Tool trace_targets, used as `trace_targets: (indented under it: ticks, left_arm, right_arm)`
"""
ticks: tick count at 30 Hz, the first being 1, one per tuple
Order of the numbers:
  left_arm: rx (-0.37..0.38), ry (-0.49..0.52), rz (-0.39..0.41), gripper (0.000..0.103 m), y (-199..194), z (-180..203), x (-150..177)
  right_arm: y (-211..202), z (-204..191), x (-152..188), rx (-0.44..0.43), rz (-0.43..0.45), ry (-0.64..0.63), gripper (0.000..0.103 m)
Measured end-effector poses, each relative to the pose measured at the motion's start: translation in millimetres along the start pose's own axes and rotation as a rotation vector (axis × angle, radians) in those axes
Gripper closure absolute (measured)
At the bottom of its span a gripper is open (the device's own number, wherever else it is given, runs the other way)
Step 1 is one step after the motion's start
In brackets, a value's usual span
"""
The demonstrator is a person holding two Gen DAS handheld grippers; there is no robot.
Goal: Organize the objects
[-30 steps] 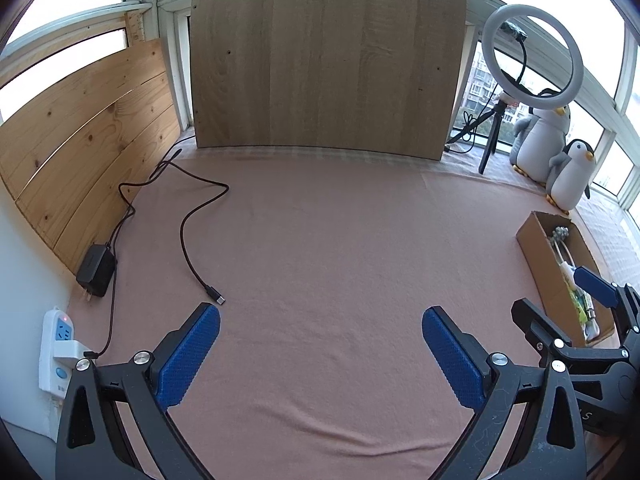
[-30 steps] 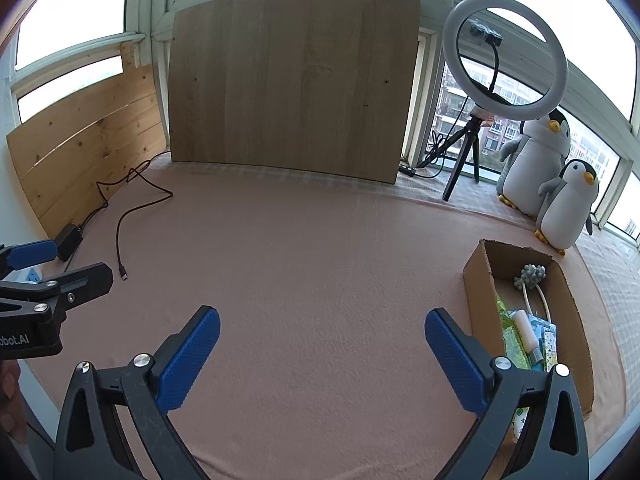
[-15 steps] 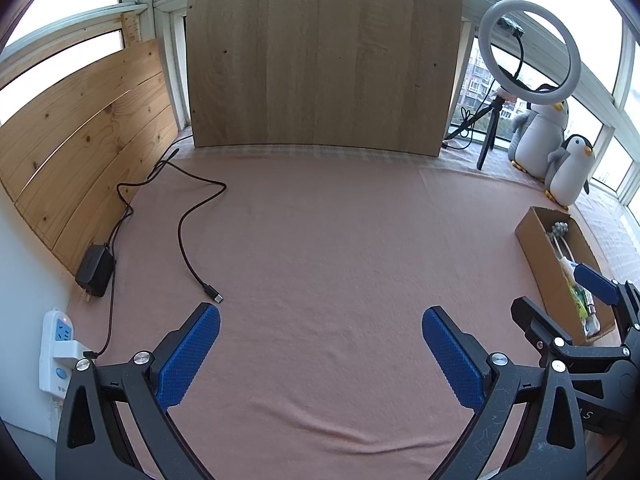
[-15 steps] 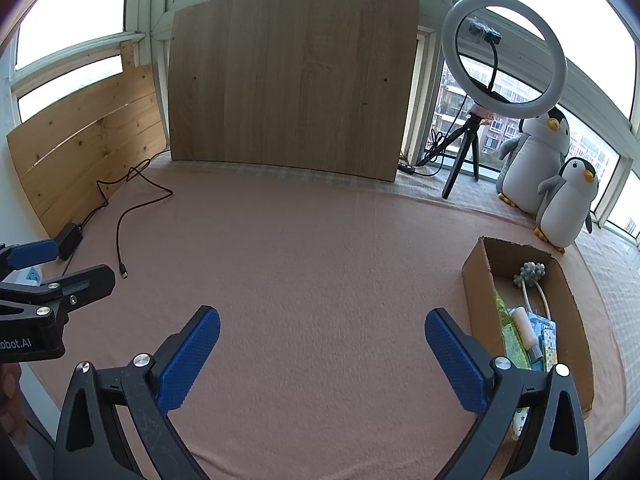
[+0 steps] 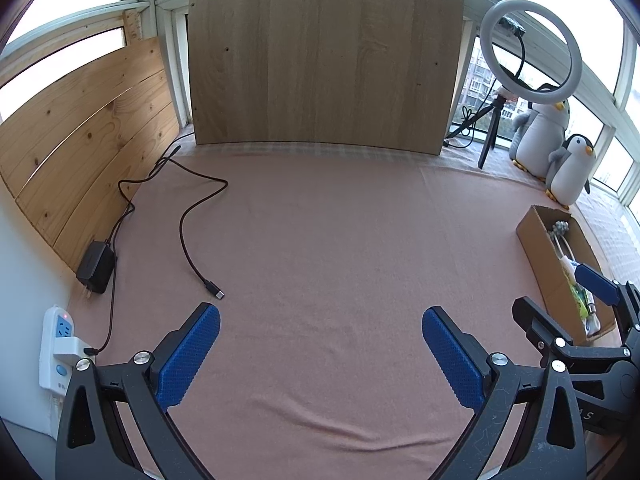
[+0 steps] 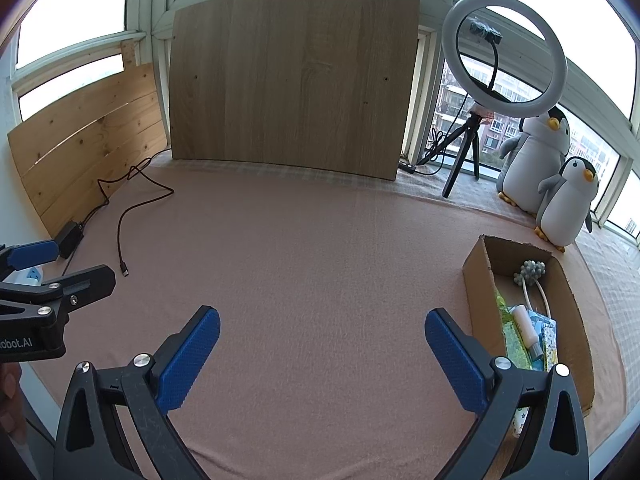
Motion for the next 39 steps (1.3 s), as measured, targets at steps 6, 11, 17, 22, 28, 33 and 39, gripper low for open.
trace_targets:
  ticks: [6,11,17,22,28,33,39]
  left_arm:
    - [0.006,-0.001,-0.004,0.000,0.7,0.4,4.6]
    - [0.007,0.001,-0.007,0.000,0.6,1.3,6.1]
    - [0.006,0.002,-0.008,0.000,0.5,1.7,6.7]
    - [0.006,0.002,-0.008,0.000,0.3,2.5,6.3]
    - [0.004,0.004,-0.010,0.000,0.0,3.4,6.6]
    - [0.008,0.007,-0.016,0.000,3.0,4.9,6.1]
    - [0.012,0.015,-0.020,0.000,6.9,5.5,3.7]
  right_arm:
    - [-0.5,-0.9,2.4,-0.001,-0.002,-0.001,0.002]
    - [-0.9,-0.8,4.2,-0.001,-0.004,0.000,0.002]
    - [-1.0,-1.1,5.3,-0.001,-0.005,0.000,0.002]
    - [-1.0,-1.1,5.8,-0.001,-0.006,0.000,0.002]
    - [-0.1,-0.4,7.9,-0.001,-0.014,-0.002,0.002]
    - [1.5,-0.5,8.6,0.000,-0.021,-0.003,0.002]
    - [3.0,0.0,8.6,0.001,-0.026,-0.002,0.002]
Point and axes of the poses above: each gripper's, at about its wrist camera, not at the fingertips, and y roughly the way its jaws point, z to its right, x to its underside, the point moved 3 cm from there along y, roughly the way its jaws point, and after that the axes turned 11 degrees about y, right-handed, at the moved point
